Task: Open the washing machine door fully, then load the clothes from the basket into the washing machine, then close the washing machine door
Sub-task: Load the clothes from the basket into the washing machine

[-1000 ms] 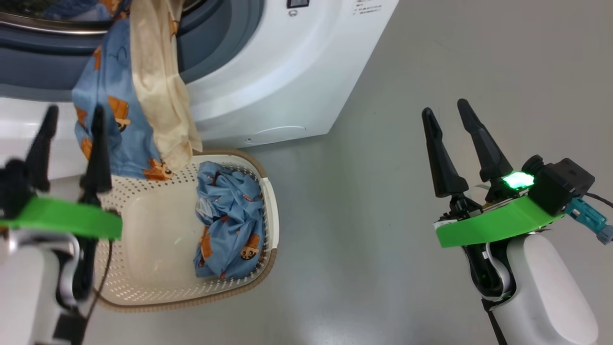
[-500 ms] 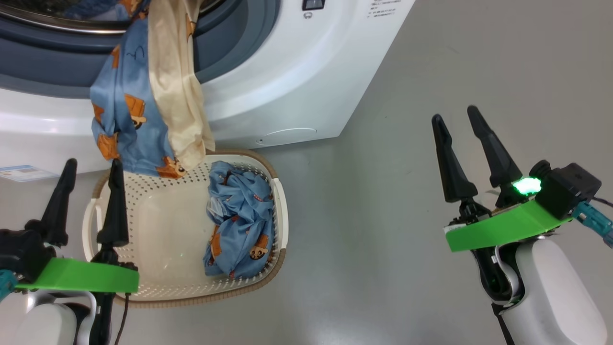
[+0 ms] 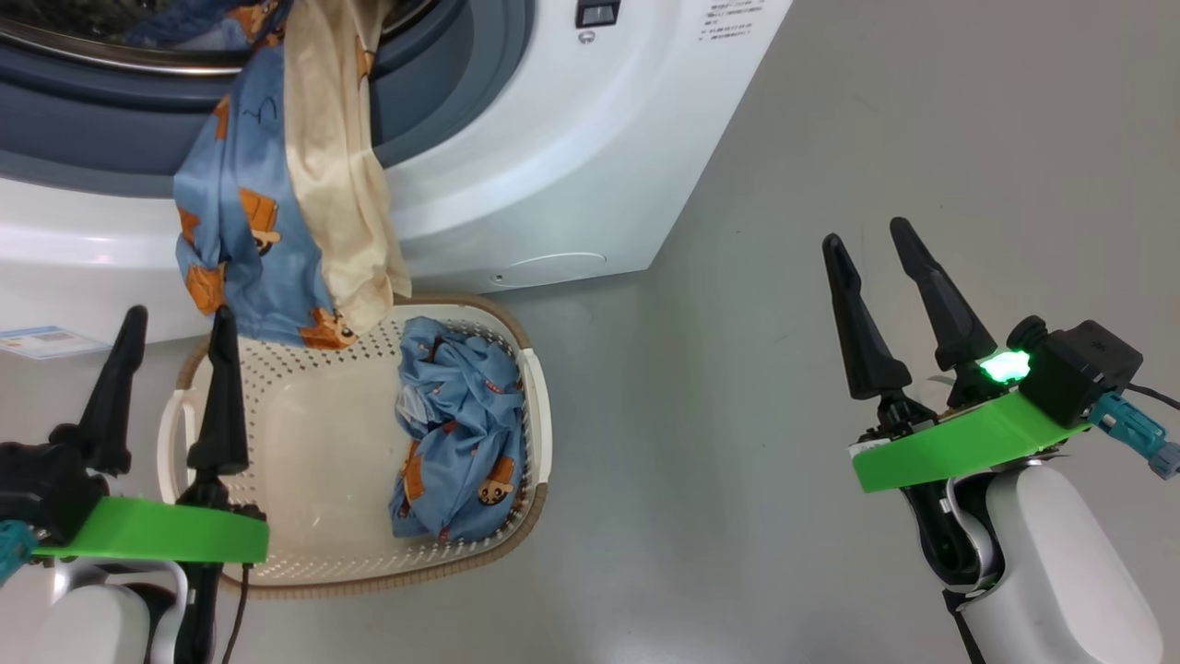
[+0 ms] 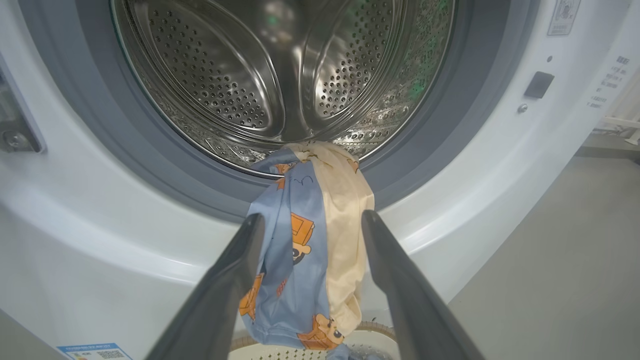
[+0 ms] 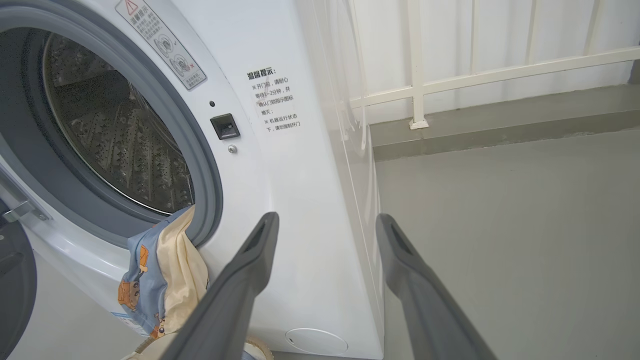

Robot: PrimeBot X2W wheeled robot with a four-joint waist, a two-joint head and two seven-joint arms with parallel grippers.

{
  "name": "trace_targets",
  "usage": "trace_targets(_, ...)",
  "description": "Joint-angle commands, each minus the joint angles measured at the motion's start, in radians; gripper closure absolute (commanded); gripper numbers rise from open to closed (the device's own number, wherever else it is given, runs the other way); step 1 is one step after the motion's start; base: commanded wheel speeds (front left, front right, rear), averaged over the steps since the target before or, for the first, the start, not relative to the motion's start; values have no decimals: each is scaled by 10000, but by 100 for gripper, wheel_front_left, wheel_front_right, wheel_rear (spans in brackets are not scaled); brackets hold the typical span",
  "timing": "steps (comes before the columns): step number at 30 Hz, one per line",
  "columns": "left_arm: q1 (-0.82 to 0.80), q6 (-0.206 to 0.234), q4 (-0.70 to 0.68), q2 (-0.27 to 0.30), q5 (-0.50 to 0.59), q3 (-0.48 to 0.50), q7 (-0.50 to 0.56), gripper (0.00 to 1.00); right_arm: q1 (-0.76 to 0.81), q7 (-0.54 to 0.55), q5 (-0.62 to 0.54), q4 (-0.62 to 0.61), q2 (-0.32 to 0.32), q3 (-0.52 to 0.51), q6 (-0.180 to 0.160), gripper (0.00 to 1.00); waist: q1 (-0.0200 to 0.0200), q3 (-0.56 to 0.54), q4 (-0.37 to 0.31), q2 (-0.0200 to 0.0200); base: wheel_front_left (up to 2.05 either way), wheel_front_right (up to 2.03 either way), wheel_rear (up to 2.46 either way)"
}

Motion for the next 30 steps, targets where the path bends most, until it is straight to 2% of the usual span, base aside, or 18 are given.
trace_targets(1,68,-3,-132,226,41,334,-35,0,182,-48,59,-196,-36,236,98,0,0,2,-21,0,0,0,0)
trace_targets(9,-526,-383,987,229,-256,72,305,0,133,-48,86,-190,-42,230,98,0,0,110,-80,0,0,0,0)
trace_targets(20,-2775,-1131,4304,299,-398,-675,719,0,-56,-48,92,-277,132,240,98,0,0,557,-501,0,0,0,0)
trace_targets(30,-4720,-1352,6882,300,-383,-1260,759,0,-198,-48,70,-358,284,228,98,0,0,976,-873,0,0,0,0)
